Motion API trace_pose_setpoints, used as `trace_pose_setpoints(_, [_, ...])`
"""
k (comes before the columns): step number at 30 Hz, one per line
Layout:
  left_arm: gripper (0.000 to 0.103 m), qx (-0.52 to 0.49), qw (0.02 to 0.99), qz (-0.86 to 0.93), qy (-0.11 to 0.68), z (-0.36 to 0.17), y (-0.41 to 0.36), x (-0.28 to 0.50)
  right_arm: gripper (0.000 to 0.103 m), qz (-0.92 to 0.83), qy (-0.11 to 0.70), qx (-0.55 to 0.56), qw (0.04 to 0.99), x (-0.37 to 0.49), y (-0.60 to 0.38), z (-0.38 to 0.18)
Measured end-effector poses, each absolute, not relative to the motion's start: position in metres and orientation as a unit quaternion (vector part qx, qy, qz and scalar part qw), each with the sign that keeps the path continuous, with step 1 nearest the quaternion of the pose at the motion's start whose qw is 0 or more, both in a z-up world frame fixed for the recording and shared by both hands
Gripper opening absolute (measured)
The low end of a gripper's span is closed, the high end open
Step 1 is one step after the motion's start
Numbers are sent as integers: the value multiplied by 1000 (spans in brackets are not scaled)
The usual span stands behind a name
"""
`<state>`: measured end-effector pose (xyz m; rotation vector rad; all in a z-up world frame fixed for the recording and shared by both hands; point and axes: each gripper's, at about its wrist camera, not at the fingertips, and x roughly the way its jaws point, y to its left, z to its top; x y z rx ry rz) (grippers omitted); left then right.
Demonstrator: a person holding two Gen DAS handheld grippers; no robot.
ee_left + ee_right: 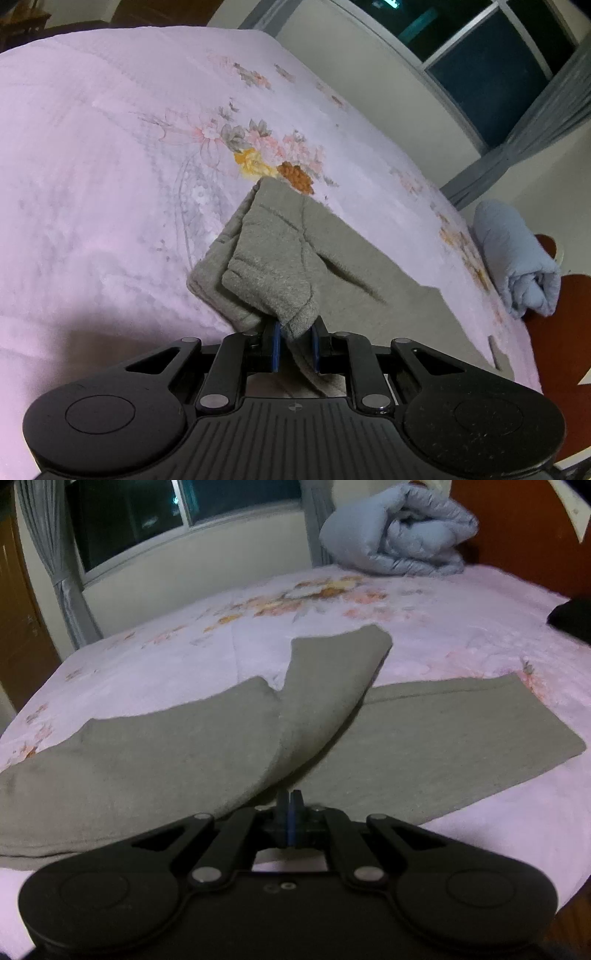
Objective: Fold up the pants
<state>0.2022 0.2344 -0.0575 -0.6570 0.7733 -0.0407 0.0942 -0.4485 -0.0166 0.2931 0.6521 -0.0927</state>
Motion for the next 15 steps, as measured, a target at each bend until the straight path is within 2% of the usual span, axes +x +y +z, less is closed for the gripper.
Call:
trace_pose_setpoints(1, [16,-317,873,-19,370,-58,235,201,0,-57,305,151,939,93,-451,-13])
trace_pose_setpoints(3, [16,-321,872,-17,370,-59,235,201,30,-67,294,165,939,98,-454,-8])
trace_pose_setpoints(5, [16,-322,871,-16,370,-60,235,200,36,-68,301,157,938,108,-449,-8])
trace_pose_setpoints(10, [16,-322,870,-15,373,-59,235,201,36,-99,349,125,923,149,-442,-20])
trace_pose_setpoints(11, [16,-322,870,-16,374,-59,235,201,32,-102,360,132,918,157,-445,-24])
trace_pose_setpoints(12, [16,-321,870,-16,375,-59,235,202,4,-95,356,150,918,158,-449,-25])
trace_pose_setpoints(13, [16,-320,870,-17,375,-59,235,202,0,-88,360,157,915,160,-452,-27])
trace_pose_setpoints(15, [16,-325,874,-26,361,-55,237,200,0,-78,345,165,921,153,-457,-22])
